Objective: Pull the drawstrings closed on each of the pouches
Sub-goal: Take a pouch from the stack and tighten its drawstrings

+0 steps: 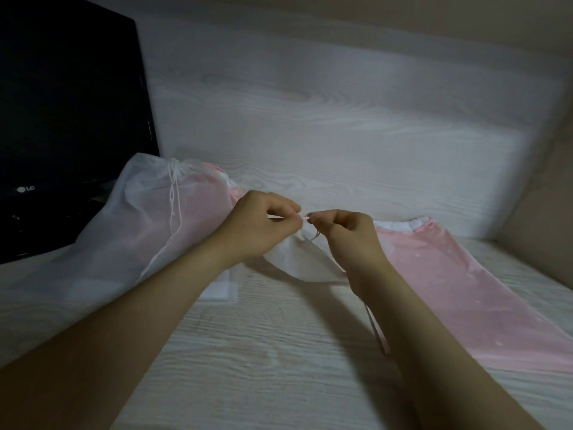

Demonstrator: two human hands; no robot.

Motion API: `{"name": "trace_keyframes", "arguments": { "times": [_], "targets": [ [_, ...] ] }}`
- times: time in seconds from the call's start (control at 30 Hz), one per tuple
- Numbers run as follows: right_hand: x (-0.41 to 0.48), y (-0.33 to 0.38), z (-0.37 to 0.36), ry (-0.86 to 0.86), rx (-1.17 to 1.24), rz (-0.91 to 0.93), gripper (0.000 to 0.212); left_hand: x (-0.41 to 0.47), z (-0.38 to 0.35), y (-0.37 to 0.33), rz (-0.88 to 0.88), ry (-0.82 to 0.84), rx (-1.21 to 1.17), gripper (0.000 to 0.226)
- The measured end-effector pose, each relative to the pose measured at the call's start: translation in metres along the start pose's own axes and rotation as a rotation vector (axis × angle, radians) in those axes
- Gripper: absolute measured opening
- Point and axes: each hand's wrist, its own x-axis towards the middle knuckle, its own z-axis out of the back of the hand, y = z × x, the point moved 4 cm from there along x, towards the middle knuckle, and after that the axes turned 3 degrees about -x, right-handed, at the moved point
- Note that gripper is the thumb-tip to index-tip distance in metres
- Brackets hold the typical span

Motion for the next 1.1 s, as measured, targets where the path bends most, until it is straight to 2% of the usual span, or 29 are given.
{"name": "trace_keyframes", "arguments": {
  "times": [0.1, 0.23, 0.4, 0.5, 0.53, 0.6, 0.67, 0.73, 0.83, 0.93, 1.0, 1.1],
  "targets": [
    [0.000, 0.001, 0.001, -0.028, -0.054, 0.010, 0.019, 0.005, 0.007, 0.001, 0.219, -0.016, -0.356, 0.027],
    [0.002, 0.001, 0.009, -0.105, -0.087, 0.009, 0.018, 0.006, 0.019, -0.007, 0.303, -0.018, -0.903, 0.052],
    [-0.001, 0.001, 0.010, -0.059, -0.187, 0.044, 0.017, 0.008, 0.027, -0.003, 0.364, -0.173, -1.230, 0.040],
    [-0.002, 0.001, 0.006, 0.027, -0.227, 0.050, 0.022, 0.013, 0.031, 0.005, 0.382, -0.239, -1.270, 0.040],
    [-0.002, 0.001, 0.005, 0.048, -0.250, 0.053, 0.022, 0.013, 0.032, 0.008, 0.386, -0.250, -1.202, 0.037],
    [-0.002, 0.002, 0.004, 0.069, -0.303, 0.062, 0.025, 0.015, 0.037, 0.015, 0.342, -0.311, -0.830, 0.029],
    [-0.003, 0.003, 0.004, 0.070, -0.362, 0.090, 0.027, 0.012, 0.042, 0.015, 0.229, -0.347, -0.406, 0.023],
    [-0.003, 0.002, 0.004, 0.078, -0.451, 0.106, 0.024, 0.006, 0.041, 0.006, 0.076, -0.330, -0.121, 0.017],
    [-0.002, -0.001, 0.005, 0.100, -0.594, 0.078, 0.024, -0.002, 0.032, -0.003, -0.055, -0.200, 0.158, 0.039],
    [-0.005, 0.002, 0.005, 0.088, -0.653, 0.055, 0.035, -0.006, 0.027, -0.006, -0.046, -0.112, 0.476, 0.004],
    [-0.004, 0.002, 0.004, 0.060, -0.630, 0.078, 0.035, -0.008, 0.024, -0.004, -0.031, -0.049, 0.638, 0.019],
    [-0.003, 0.002, 0.004, 0.020, -0.572, 0.106, 0.023, -0.006, 0.020, 0.001, -0.080, 0.040, 0.620, 0.027]
  ]
}}
